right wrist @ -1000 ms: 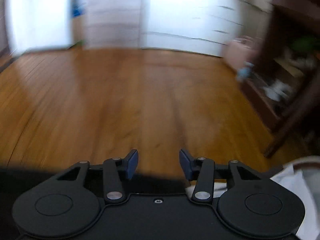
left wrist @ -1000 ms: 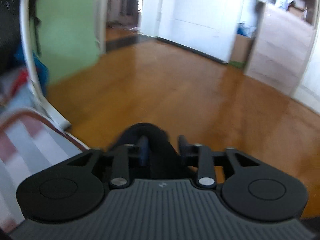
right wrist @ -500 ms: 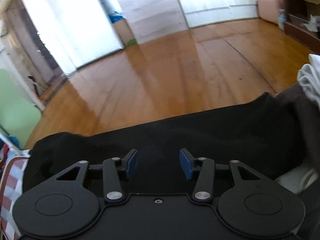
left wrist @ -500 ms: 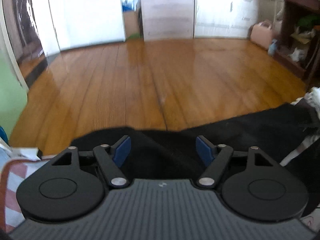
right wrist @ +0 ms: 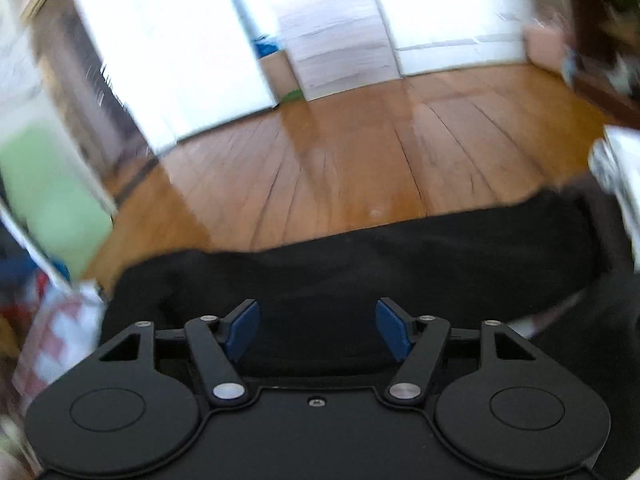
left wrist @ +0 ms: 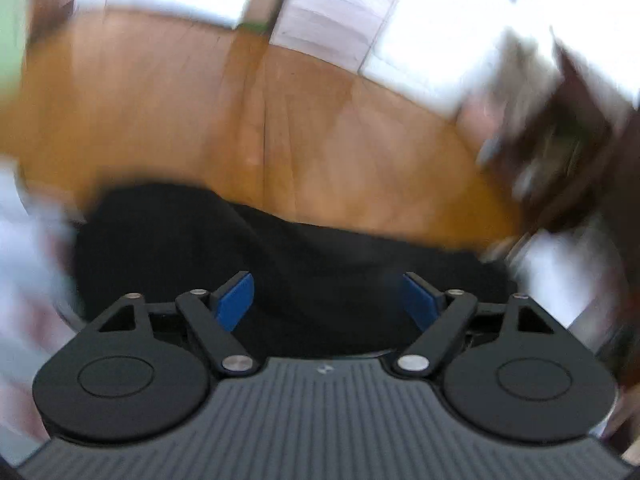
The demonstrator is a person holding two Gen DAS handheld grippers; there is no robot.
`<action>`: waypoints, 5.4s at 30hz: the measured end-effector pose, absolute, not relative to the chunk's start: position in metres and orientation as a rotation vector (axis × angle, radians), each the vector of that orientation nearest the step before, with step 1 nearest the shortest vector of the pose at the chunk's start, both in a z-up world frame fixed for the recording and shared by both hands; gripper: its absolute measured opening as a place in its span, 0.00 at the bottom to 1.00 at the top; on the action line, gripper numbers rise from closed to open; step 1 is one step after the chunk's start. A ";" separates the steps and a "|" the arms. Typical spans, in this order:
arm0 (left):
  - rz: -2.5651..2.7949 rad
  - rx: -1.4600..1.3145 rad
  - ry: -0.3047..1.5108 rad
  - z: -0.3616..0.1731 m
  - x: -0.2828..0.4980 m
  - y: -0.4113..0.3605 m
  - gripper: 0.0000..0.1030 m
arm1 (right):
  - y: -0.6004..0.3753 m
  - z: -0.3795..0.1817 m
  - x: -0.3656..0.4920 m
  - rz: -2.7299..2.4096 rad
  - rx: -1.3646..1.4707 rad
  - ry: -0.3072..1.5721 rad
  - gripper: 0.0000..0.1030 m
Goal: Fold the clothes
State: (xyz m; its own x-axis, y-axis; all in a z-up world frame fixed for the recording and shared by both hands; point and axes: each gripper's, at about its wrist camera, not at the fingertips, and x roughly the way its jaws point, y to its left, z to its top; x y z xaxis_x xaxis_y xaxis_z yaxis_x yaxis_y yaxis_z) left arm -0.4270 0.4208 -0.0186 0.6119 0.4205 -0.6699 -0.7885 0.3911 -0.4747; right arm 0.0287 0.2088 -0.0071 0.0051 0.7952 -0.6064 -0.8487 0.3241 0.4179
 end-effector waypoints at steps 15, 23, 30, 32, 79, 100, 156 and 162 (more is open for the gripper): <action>1.018 -1.048 0.529 -0.180 -0.480 0.424 0.67 | 0.220 -0.133 -0.134 1.564 -0.280 0.851 0.69; 1.037 -1.183 0.412 -0.228 -0.493 0.423 0.69 | 0.230 -0.107 -0.187 1.722 -0.567 0.624 0.67; 0.950 -1.324 0.249 -0.242 -0.494 0.439 0.69 | 0.250 -0.122 -0.235 1.706 -0.782 0.532 0.68; 0.925 -1.286 0.239 -0.237 -0.489 0.444 0.62 | 0.253 -0.128 -0.244 1.698 -0.804 0.512 0.68; 0.922 -0.761 0.242 -0.198 -0.424 0.453 0.69 | 0.237 -0.110 -0.037 1.133 -0.485 0.831 0.53; 0.837 -0.819 0.518 -0.230 -0.394 0.460 0.79 | 0.245 -0.168 0.016 0.970 -0.008 1.136 0.14; 1.308 -0.756 0.496 -0.133 -0.489 0.369 0.62 | 0.119 -0.027 0.114 0.714 -0.089 1.140 0.70; 1.268 -0.764 0.525 -0.136 -0.481 0.368 0.64 | 0.076 -0.049 0.192 0.538 0.119 1.305 0.90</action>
State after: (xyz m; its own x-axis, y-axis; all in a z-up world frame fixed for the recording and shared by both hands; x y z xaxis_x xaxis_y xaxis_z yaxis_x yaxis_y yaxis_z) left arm -0.4813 0.3682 -0.1359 0.2371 0.6449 -0.7266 -0.9697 0.1123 -0.2168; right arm 0.1923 0.0763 -0.0487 0.1593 0.4408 -0.8833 -0.3099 0.8719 0.3792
